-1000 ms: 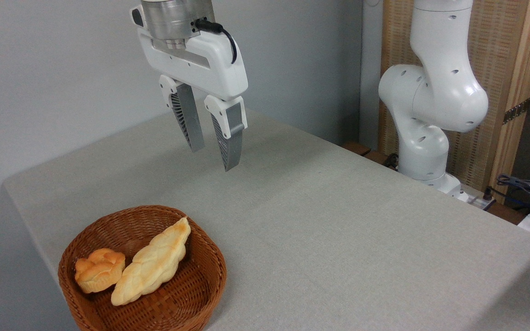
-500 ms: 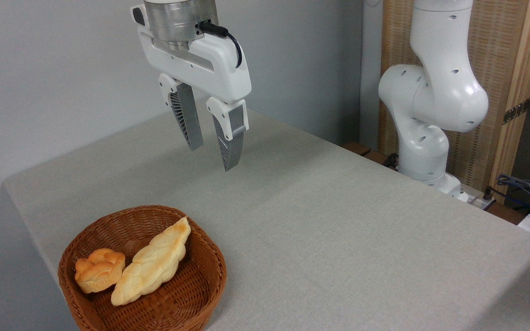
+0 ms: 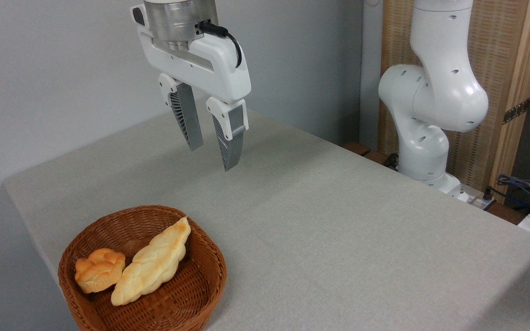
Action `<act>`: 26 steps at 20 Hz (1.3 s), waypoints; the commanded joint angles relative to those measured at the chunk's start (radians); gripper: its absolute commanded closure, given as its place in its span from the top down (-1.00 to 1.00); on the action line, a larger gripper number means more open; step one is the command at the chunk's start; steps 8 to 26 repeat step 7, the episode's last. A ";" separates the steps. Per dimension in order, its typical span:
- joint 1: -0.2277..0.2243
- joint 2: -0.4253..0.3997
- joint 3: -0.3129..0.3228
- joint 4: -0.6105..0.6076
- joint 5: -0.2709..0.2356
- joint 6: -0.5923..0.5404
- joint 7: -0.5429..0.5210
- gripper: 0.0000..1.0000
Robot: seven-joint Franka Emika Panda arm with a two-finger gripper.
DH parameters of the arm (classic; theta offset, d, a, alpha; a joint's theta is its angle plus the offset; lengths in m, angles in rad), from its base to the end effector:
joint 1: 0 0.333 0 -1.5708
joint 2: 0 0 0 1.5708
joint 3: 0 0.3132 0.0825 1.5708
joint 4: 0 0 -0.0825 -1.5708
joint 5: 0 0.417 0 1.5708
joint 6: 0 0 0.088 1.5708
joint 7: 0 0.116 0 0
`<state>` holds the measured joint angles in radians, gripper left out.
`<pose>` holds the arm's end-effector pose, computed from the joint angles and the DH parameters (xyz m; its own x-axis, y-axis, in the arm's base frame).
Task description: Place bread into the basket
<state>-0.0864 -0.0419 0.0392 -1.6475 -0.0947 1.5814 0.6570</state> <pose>0.5730 -0.0375 0.5997 0.7641 -0.6439 0.0395 -0.6445 -0.7592 0.0909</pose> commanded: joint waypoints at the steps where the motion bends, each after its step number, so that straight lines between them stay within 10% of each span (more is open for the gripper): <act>1: -0.007 0.002 0.007 0.023 0.016 -0.017 0.001 1.00; 26: -0.024 0.008 0.007 0.023 0.053 -0.012 0.000 1.00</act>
